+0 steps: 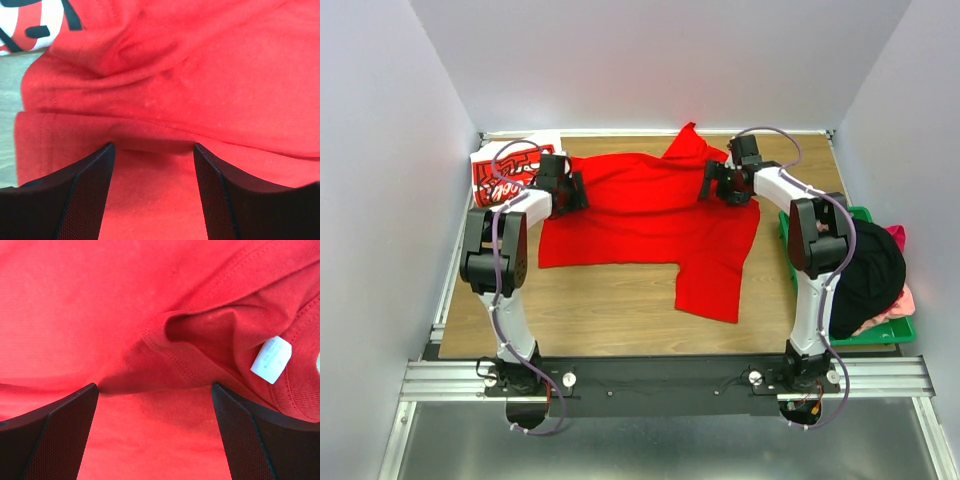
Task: Fold and stack the t-shirts
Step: Fold the tshirt
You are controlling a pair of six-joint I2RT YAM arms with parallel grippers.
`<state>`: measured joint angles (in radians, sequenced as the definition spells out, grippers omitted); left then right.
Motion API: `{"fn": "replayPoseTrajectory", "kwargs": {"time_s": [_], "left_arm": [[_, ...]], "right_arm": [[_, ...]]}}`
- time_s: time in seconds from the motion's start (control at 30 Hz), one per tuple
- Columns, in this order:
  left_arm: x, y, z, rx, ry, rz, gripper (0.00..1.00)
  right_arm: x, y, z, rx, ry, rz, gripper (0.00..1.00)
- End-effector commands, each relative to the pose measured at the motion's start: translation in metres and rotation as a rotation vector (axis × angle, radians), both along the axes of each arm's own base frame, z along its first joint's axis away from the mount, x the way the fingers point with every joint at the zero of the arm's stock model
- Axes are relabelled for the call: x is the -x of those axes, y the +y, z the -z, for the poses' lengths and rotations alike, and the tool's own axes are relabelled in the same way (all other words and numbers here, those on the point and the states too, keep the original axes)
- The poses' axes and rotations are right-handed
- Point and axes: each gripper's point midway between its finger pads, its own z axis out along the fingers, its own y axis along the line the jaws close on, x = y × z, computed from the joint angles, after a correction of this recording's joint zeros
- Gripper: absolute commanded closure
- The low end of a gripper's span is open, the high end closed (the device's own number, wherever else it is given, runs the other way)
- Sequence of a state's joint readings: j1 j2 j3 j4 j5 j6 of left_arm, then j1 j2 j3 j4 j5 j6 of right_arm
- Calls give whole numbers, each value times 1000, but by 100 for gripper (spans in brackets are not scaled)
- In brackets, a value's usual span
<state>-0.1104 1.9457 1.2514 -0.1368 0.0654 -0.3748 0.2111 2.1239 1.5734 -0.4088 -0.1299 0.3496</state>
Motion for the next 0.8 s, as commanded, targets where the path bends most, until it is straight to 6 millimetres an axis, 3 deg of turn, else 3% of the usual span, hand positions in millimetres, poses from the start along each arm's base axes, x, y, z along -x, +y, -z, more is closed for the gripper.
{"fn": "replayPoseTrajectory", "kwargs": {"time_s": [0.0,0.03,0.07,0.1,0.13,0.17,0.2,0.23,0.27,0.3,0.47,0.63,0.77], "left_arm": [[5,15,-29,-79,-46,-38,28],[7,16,-49,-87,-87,-54,28],[18,27,-48,-125,-76,-101,28],[24,32,-67,-120,-114,-143,28],[40,44,-59,-161,-90,-192,28],[39,49,-74,-166,-127,-228,28],[56,55,-75,-159,-132,-275,30],[65,62,-74,-181,-136,-298,32],[83,72,-61,-198,-111,-359,33],[90,75,-67,-192,-127,-384,36],[131,81,-47,-148,-83,-465,43],[151,78,-39,-90,-66,-502,47],[166,82,-16,-100,-3,-521,48]], "right_arm": [[-6,10,-10,-27,-17,-46,0],[-8,12,-18,-37,-32,-53,0],[-9,13,-30,-42,-58,-57,0],[-9,13,-36,-45,-67,-56,0],[-8,14,-50,-51,-92,-59,0],[-6,13,-47,-50,-86,-59,0],[-1,12,-56,-53,-96,-58,0],[-2,11,-67,-54,-119,-56,0],[6,9,-64,-50,-108,-52,0],[9,8,-80,-53,-138,-49,0],[38,1,-86,-45,-133,-49,0],[51,-3,-96,-46,-151,-49,0],[54,-5,-98,-40,-157,-43,0]]}}
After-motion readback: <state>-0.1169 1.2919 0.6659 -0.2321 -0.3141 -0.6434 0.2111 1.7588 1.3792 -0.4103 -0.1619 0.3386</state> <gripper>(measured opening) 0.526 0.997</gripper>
